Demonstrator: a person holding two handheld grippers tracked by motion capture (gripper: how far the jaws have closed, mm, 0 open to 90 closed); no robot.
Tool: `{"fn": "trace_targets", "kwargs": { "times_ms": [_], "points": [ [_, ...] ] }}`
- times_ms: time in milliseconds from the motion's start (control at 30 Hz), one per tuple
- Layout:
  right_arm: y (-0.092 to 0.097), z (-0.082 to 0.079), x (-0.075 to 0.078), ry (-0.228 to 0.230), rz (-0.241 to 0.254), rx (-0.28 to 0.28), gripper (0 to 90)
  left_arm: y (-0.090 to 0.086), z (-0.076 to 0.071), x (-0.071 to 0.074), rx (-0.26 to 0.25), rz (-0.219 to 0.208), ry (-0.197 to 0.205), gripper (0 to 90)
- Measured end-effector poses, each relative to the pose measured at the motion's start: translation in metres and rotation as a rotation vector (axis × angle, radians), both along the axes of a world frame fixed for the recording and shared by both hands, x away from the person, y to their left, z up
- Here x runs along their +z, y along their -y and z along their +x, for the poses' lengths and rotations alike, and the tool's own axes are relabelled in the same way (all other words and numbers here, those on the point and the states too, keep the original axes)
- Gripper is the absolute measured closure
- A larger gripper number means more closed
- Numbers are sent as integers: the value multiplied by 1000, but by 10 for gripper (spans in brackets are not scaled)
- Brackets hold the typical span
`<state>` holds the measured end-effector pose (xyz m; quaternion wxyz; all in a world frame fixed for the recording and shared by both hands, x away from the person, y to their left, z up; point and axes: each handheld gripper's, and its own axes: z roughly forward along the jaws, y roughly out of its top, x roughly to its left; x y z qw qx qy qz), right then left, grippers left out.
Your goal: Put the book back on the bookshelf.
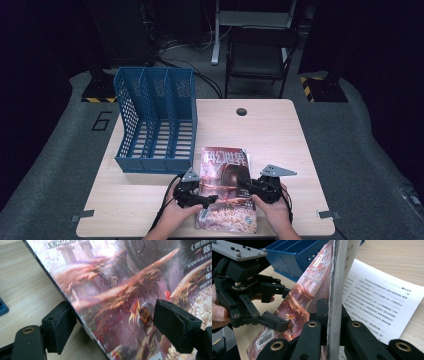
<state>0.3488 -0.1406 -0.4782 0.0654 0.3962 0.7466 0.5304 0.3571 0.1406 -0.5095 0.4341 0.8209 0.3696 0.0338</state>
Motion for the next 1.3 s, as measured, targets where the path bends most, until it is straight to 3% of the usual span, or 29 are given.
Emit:
{"fn": "trace_targets", "kwargs": {
  "times_ms": [633, 1100, 1300],
  "points": [
    [2, -3, 5, 28, 8, 31, 859, -12, -3, 13, -1, -40, -36, 423],
    [6, 0, 8, 24, 8, 22, 858, -17, -6, 26, -37, -39, -13, 559],
    [7, 1, 11, 21, 19, 22, 858, -20, -7, 32, -50, -73, -12, 630]
  ]
}}
